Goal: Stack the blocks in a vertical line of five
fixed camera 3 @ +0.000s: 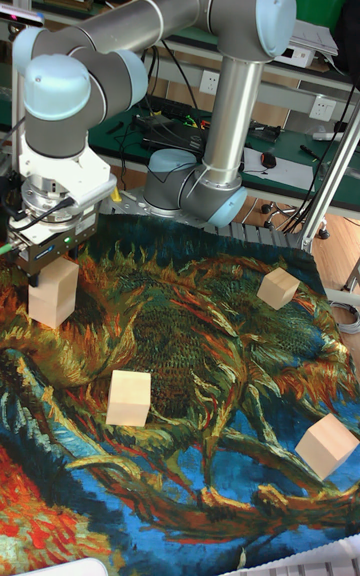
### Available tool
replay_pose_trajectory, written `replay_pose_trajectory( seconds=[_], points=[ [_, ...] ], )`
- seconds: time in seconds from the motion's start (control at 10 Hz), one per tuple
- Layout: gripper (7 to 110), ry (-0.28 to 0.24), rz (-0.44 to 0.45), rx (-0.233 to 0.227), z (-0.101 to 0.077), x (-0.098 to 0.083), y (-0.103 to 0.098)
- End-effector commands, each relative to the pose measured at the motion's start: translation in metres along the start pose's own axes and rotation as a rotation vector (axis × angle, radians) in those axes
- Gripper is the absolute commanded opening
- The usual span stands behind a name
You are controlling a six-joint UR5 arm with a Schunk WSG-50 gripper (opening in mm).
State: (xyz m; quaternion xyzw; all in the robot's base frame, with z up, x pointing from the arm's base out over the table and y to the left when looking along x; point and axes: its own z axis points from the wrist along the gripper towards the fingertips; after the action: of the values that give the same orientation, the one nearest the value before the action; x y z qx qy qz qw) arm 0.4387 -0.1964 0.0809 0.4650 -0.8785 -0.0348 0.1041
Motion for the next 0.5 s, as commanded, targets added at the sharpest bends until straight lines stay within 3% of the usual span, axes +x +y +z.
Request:
replay_pose_trajectory(
  seconds=[0.0, 0.4],
  points=[
    [88, -0.002, 0.006, -0.002, -0.0007, 0.0001, 0.0000],
    [88, -0.001, 0.004, -0.005, -0.0002, -0.0003, 0.0003]
  ],
)
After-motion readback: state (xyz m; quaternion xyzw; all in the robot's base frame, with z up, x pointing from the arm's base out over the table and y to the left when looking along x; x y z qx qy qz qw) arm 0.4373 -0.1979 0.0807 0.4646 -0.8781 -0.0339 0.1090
